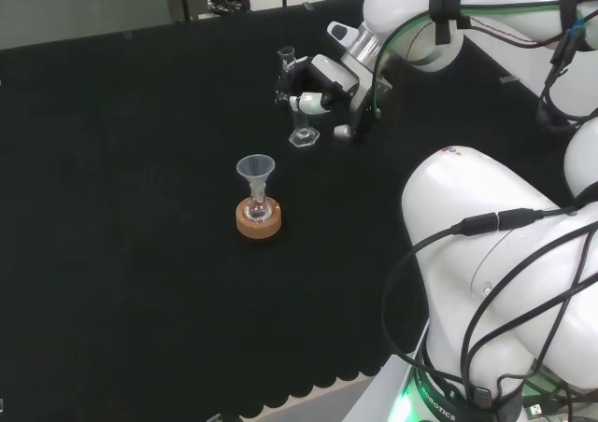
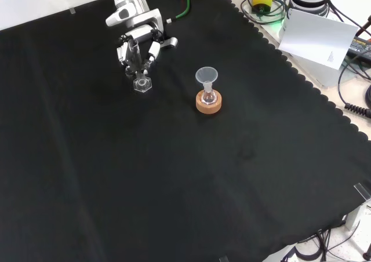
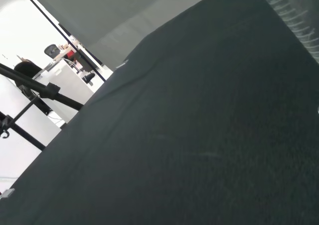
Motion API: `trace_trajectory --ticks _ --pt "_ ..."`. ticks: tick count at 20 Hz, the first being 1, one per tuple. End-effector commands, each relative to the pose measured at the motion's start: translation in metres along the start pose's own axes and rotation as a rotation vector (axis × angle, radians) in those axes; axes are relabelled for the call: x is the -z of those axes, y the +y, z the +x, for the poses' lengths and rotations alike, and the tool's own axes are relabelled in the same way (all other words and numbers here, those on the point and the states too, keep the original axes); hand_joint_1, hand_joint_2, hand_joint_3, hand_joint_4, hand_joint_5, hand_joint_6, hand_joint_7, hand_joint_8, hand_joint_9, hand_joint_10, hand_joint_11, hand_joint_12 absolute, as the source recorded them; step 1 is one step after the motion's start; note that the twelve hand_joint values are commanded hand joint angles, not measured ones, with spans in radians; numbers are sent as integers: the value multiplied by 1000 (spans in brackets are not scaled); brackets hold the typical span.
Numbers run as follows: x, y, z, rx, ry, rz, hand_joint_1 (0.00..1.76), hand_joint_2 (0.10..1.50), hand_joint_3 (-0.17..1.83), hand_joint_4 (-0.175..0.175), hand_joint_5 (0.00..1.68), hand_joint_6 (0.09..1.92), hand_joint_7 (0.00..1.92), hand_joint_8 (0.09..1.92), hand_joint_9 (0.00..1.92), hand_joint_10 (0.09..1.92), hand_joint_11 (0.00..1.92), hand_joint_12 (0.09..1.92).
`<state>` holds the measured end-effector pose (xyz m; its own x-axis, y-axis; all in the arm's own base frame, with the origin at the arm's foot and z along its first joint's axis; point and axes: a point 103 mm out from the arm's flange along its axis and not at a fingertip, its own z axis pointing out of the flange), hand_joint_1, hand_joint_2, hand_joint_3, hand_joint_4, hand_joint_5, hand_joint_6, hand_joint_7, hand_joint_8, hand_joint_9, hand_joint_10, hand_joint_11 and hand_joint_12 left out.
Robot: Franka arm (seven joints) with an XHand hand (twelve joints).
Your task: Put the graduated cylinder back on the table.
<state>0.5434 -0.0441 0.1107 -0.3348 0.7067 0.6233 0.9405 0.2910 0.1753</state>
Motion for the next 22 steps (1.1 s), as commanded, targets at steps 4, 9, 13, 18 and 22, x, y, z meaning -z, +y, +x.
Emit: trace_trajectory --ticks 4,9,13,18,22 --pt "-11 11 -8 -2 28 -30 1146 1110 16 -149 992 1007 1263 186 1392 87 1240 737" --pt "-16 13 -15 -13 52 -47 1145 1110 16 -148 990 1009 1254 185 1384 87 1236 741" --pt "-19 13 -19 -27 71 -60 1144 1110 17 -146 989 1011 1246 184 1380 87 1232 744" --pt "-24 12 -22 -37 73 -61 1141 1114 20 -146 980 1025 1235 187 1371 87 1222 754" --pt "-19 8 -27 -42 84 -65 1139 1120 25 -153 963 1052 1219 197 1360 87 1208 770"
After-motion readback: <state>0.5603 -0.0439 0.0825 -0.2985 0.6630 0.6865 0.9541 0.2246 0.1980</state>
